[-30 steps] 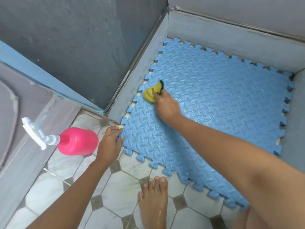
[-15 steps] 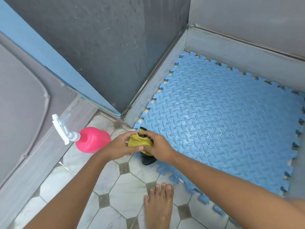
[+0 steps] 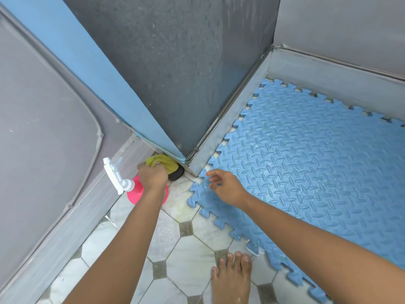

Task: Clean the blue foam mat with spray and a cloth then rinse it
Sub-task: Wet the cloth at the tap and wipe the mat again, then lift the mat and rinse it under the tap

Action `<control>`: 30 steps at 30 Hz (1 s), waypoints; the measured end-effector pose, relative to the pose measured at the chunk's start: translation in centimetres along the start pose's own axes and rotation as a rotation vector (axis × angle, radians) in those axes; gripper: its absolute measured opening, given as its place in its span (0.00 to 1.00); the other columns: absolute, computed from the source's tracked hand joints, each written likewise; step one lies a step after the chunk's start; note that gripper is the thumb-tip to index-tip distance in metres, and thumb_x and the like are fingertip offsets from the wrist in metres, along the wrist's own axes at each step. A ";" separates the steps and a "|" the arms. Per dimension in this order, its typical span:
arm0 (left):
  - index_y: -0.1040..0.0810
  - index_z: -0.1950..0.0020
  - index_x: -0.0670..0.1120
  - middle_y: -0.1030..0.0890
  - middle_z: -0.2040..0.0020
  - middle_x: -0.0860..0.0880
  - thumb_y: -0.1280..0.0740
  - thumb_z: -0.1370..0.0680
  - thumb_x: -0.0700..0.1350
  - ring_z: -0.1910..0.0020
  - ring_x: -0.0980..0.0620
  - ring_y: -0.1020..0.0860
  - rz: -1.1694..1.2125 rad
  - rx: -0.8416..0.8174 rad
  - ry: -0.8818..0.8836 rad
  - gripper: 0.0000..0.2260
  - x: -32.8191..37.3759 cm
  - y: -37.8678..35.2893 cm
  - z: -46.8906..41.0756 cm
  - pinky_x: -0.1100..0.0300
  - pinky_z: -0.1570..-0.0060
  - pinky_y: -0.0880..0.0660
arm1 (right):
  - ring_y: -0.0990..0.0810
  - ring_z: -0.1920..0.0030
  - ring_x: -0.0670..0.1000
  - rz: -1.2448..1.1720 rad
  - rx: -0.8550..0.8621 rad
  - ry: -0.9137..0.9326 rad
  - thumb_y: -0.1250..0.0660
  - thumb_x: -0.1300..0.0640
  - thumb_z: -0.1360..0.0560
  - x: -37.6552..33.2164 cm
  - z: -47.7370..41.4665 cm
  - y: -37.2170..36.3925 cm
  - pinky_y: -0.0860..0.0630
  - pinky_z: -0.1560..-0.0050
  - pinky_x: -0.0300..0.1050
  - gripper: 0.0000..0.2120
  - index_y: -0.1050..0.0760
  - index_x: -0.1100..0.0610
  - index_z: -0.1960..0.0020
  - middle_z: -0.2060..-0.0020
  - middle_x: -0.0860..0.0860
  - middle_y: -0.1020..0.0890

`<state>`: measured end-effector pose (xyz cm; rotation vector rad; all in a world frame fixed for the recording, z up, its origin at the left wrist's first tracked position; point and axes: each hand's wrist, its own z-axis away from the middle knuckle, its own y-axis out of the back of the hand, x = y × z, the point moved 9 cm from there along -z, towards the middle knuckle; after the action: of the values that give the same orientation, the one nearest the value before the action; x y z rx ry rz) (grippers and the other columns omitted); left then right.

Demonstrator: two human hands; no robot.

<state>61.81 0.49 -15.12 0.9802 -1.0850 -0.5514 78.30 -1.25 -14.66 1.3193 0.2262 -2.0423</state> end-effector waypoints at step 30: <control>0.46 0.19 0.40 0.38 0.24 0.39 0.28 0.28 0.69 0.24 0.40 0.34 -0.088 -0.420 0.320 0.51 0.3 3.3 -16.9 0.49 0.30 0.31 | 0.23 0.61 0.49 0.214 0.208 -0.029 0.33 0.58 0.21 -1.1 3.5 13.2 0.27 0.65 0.39 0.04 0.21 0.53 0.48 0.58 0.48 0.20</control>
<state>77.12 8.36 -14.35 0.7160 -0.6089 -0.6377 84.28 -12.39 -9.27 1.3731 -0.1392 -1.9403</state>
